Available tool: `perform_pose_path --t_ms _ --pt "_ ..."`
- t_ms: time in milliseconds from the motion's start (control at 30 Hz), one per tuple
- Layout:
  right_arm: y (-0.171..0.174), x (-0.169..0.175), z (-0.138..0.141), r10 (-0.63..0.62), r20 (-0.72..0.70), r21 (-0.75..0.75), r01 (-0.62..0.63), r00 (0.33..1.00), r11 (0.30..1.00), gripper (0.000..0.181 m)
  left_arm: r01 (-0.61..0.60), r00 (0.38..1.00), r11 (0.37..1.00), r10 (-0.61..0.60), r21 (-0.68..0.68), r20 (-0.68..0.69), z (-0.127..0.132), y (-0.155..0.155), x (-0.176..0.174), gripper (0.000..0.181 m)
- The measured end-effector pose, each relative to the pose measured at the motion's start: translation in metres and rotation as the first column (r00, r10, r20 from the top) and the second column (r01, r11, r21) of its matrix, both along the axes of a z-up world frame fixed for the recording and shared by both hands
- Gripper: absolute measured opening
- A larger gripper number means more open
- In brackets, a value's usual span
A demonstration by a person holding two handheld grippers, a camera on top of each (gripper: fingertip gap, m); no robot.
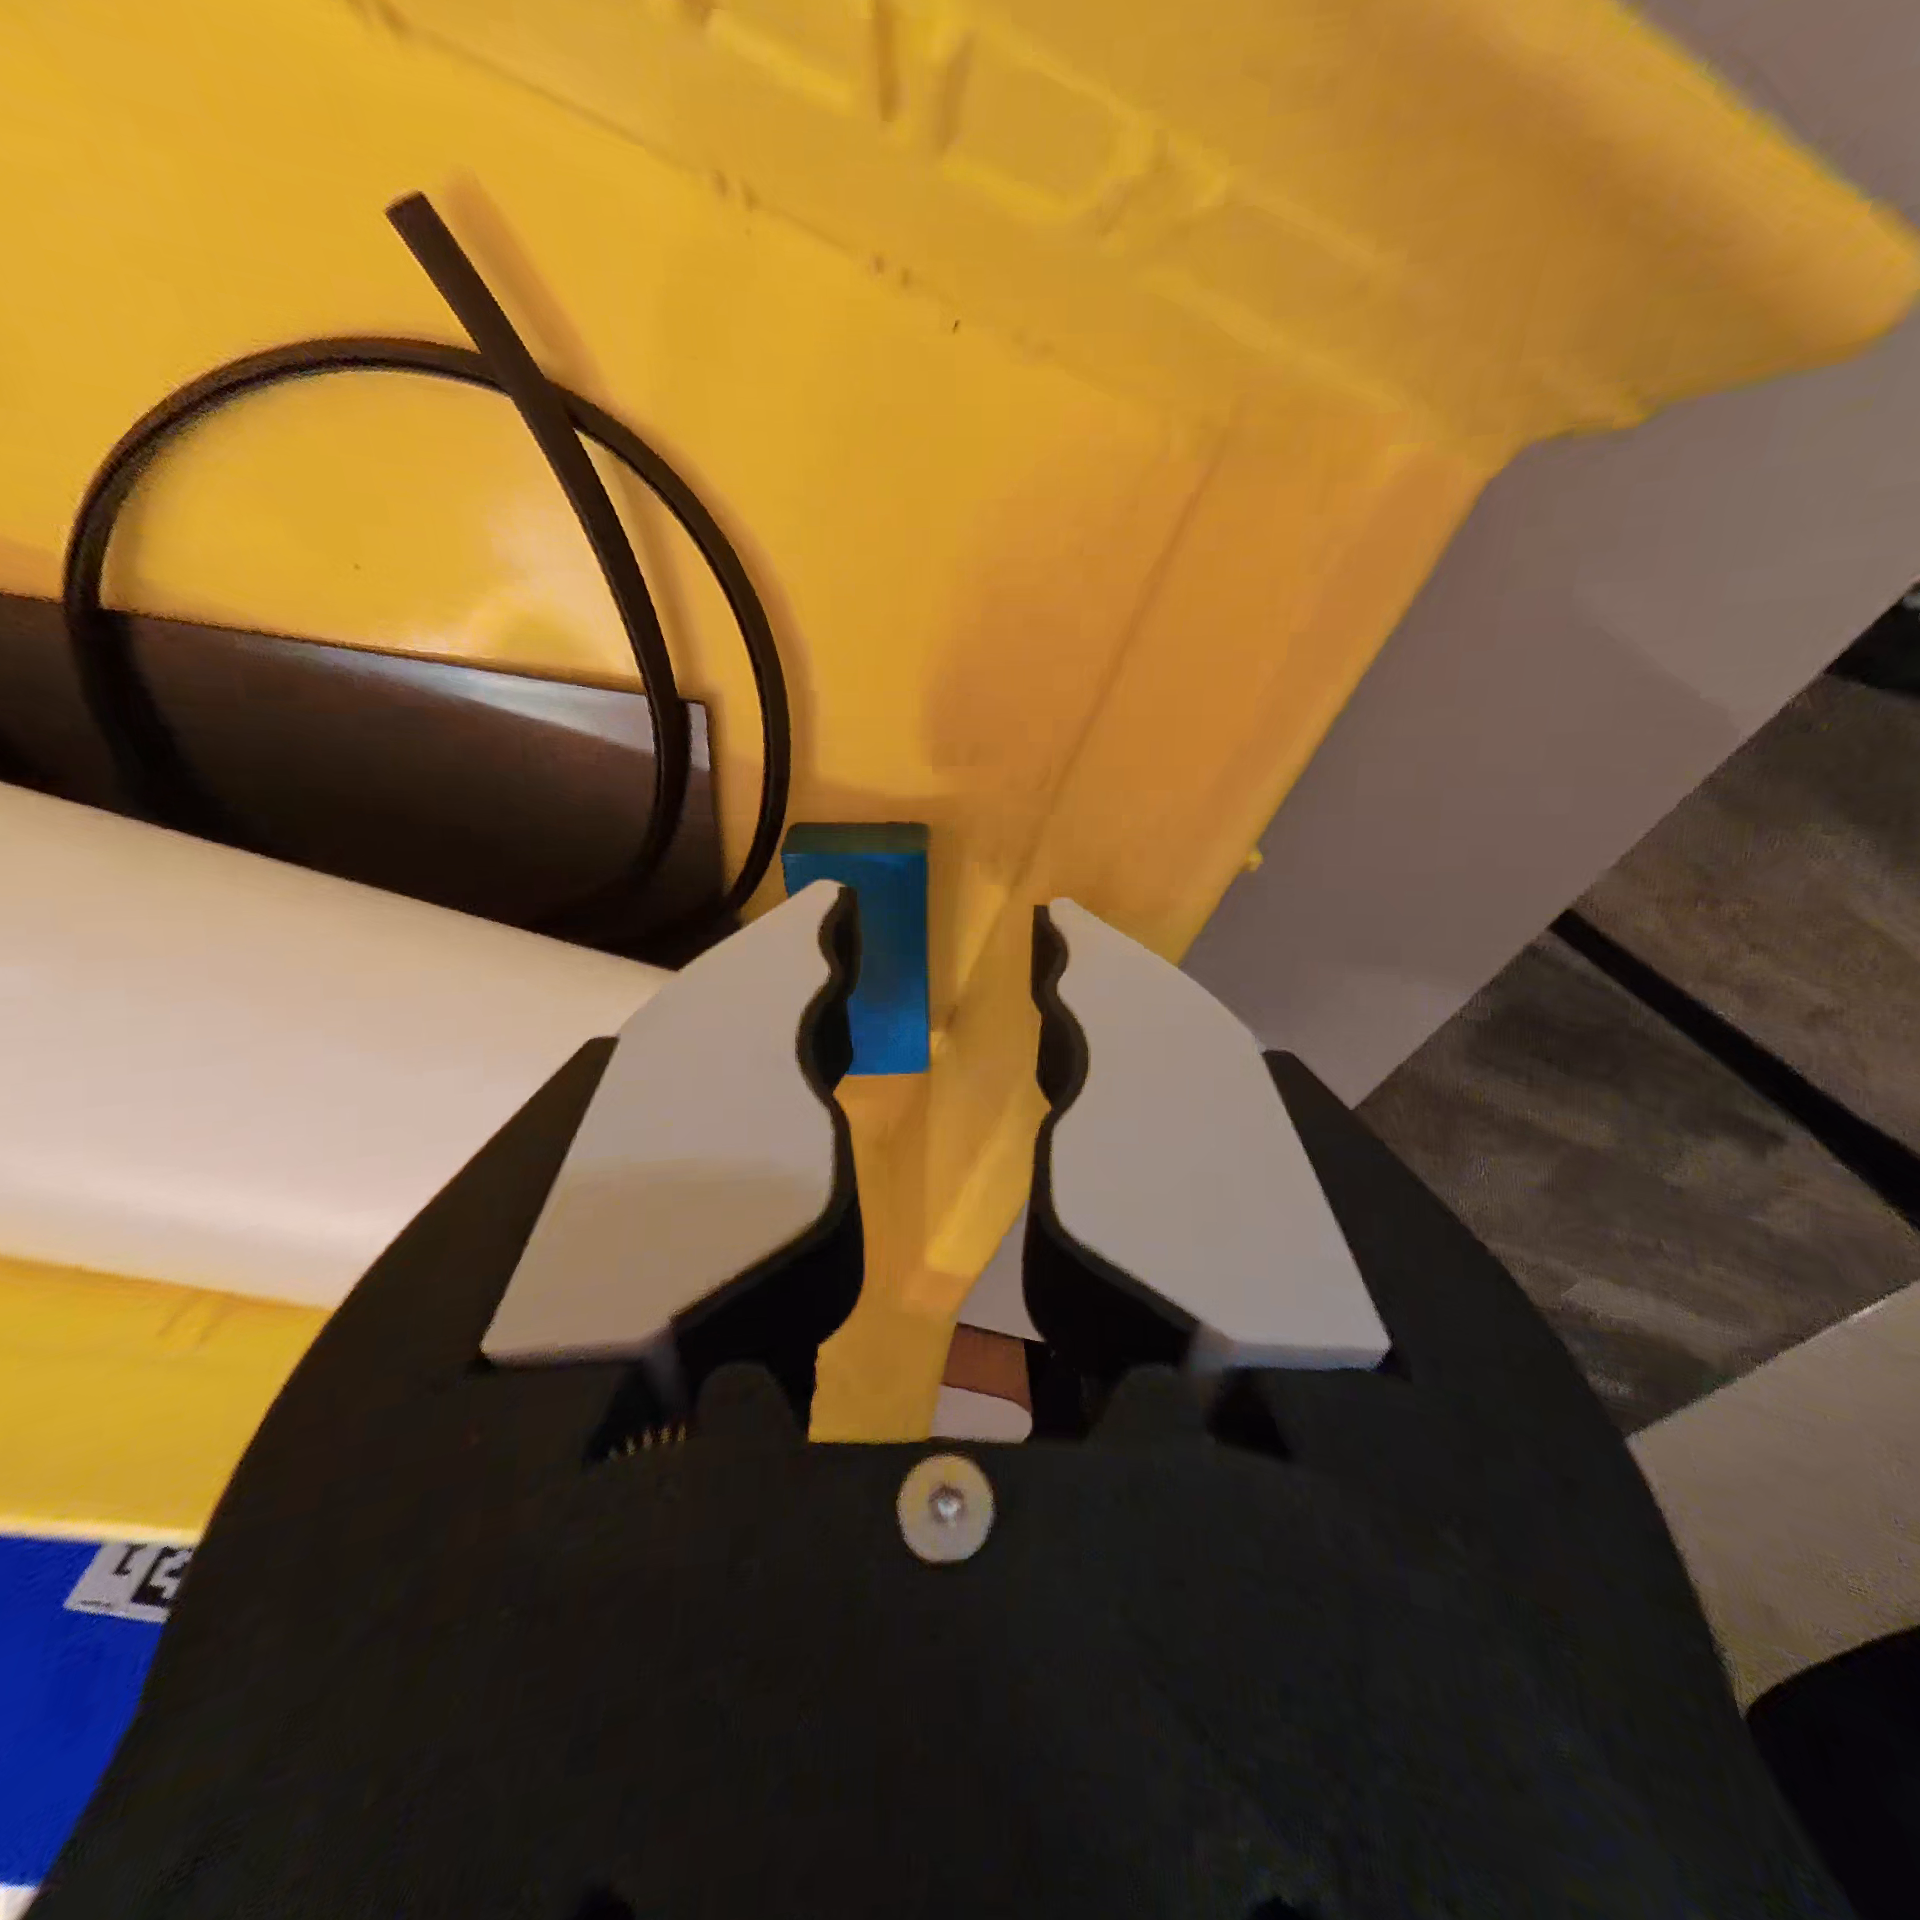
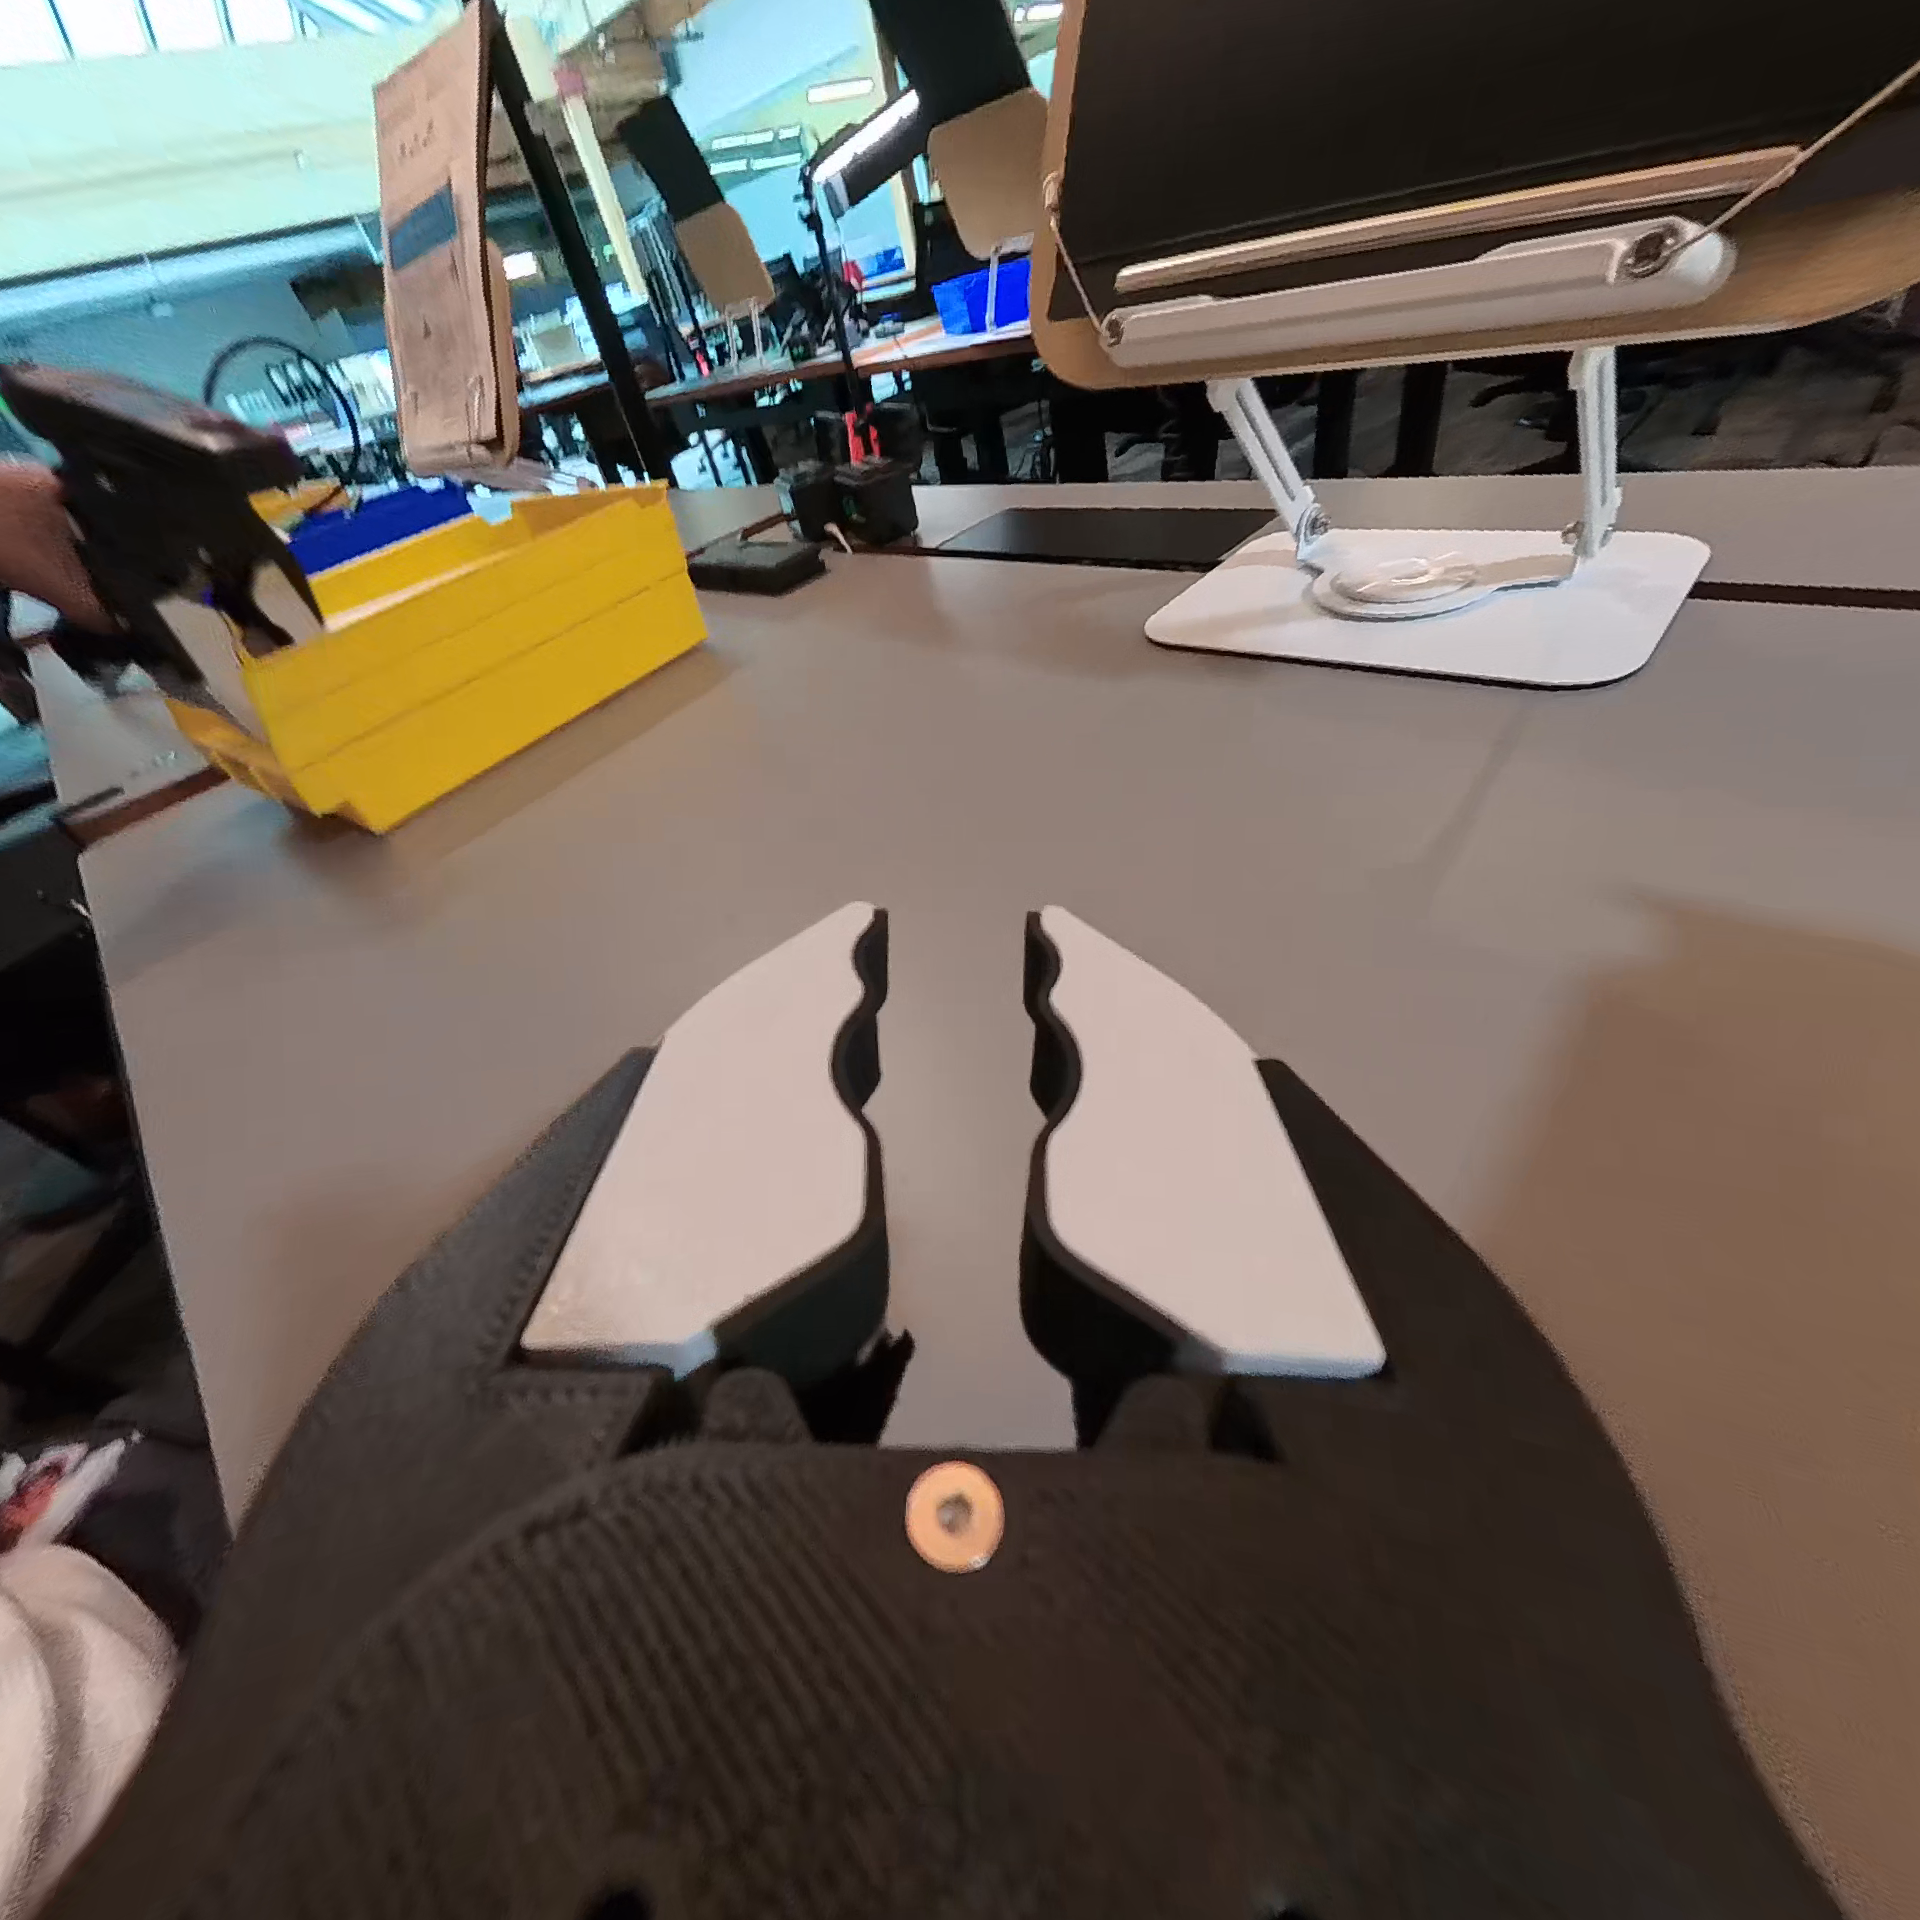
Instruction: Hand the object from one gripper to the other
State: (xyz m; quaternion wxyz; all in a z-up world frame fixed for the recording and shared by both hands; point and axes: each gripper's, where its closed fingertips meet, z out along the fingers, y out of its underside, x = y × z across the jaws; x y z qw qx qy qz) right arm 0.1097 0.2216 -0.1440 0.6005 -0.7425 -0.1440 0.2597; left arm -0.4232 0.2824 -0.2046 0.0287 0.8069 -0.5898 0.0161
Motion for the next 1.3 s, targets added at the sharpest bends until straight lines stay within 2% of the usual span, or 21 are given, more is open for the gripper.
perform_pose_path --t_ms 233,333,433,500,567,633,733,800,833,1033,1167,1300 --pt "0.011 -0.008 0.000 -0.004 -0.176 -0.041 -0.004 0.984 0.999 0.025 0.028 0.984 0.994 -0.046 -0.105 -0.173 -0.016 0.001 -0.005 0.029" --pt "0.013 -0.009 0.003 0.002 -0.223 -0.043 -0.012 0.975 0.999 0.027 0.045 0.966 0.996 -0.063 -0.078 -0.251 -0.016 0.006 -0.007 0.039" --pt "0.012 -0.007 0.006 0.007 -0.223 -0.032 -0.014 0.975 0.999 0.027 -0.002 0.988 0.999 -0.006 -0.051 -0.154 0.000 0.009 0.004 0.045" --pt "0.011 -0.005 0.008 0.009 -0.216 -0.022 -0.014 0.976 1.000 0.027 -0.044 0.997 0.999 0.044 0.008 -0.060 0.017 0.018 0.007 0.045" --pt "0.010 -0.003 0.011 0.013 -0.220 -0.012 -0.016 0.975 1.000 0.027 -0.135 0.991 0.986 0.134 0.094 0.012 0.035 0.033 0.000 0.051" --pt "0.010 -0.003 0.013 0.019 -0.242 -0.009 -0.022 0.970 1.000 0.027 -0.288 0.957 0.937 0.280 0.196 0.069 0.049 0.054 -0.014 0.059" --pt "0.010 -0.004 0.016 0.031 -0.279 -0.008 -0.034 0.960 0.999 0.027 -0.555 0.818 0.766 0.573 0.325 0.046 0.054 0.080 -0.057 0.085" --pt "0.010 -0.006 0.018 0.041 -0.297 -0.008 -0.045 0.954 0.999 0.027 -0.624 0.757 0.717 0.653 0.309 0.013 0.046 0.080 -0.068 0.073" --pt "0.009 -0.007 0.019 0.046 -0.302 -0.006 -0.050 0.952 0.999 0.027 -0.659 0.725 0.696 0.688 0.286 -0.003 0.040 0.079 -0.069 0.076" --pt "0.001 -0.005 0.034 0.056 -0.285 0.043 -0.046 0.957 0.998 0.027 -0.750 0.615 0.640 0.767 0.165 -0.182 0.006 0.075 -0.055 0.103" --pt "-0.003 -0.002 0.040 0.063 -0.291 0.064 -0.047 0.955 0.997 0.027 -0.748 0.580 0.640 0.759 0.176 -0.295 -0.013 0.078 -0.056 0.102" --pt "-0.005 0.002 0.042 0.075 -0.328 0.063 -0.058 0.942 0.996 0.027 -0.748 0.591 0.639 0.764 0.177 -0.261 -0.012 0.082 -0.056 0.098"
